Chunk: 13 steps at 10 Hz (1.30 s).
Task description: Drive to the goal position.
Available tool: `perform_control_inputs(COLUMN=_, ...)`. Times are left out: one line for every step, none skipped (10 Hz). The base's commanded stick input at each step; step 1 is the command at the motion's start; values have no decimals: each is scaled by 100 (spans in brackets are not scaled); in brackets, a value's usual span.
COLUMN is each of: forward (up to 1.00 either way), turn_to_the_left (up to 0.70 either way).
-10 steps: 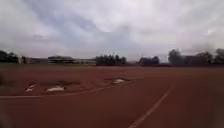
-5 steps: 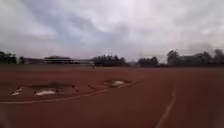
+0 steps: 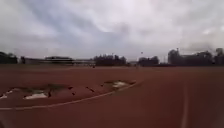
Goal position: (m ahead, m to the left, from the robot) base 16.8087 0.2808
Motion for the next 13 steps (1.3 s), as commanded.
perform_control_inputs(forward=70, turn_to_the_left=0)
perform_control_inputs(forward=70, turn_to_the_left=0)
perform_control_inputs(forward=70, turn_to_the_left=0)
perform_control_inputs(forward=70, turn_to_the_left=0)
perform_control_inputs(forward=70, turn_to_the_left=0)
perform_control_inputs(forward=70, turn_to_the_left=0)
perform_control_inputs(forward=70, turn_to_the_left=0)
perform_control_inputs(forward=70, turn_to_the_left=0)
perform_control_inputs(forward=70, turn_to_the_left=0)
perform_control_inputs(forward=70, turn_to_the_left=0)
perform_control_inputs(forward=70, turn_to_the_left=0)
perform_control_inputs(forward=70, turn_to_the_left=0)
perform_control_inputs(forward=70, turn_to_the_left=0)
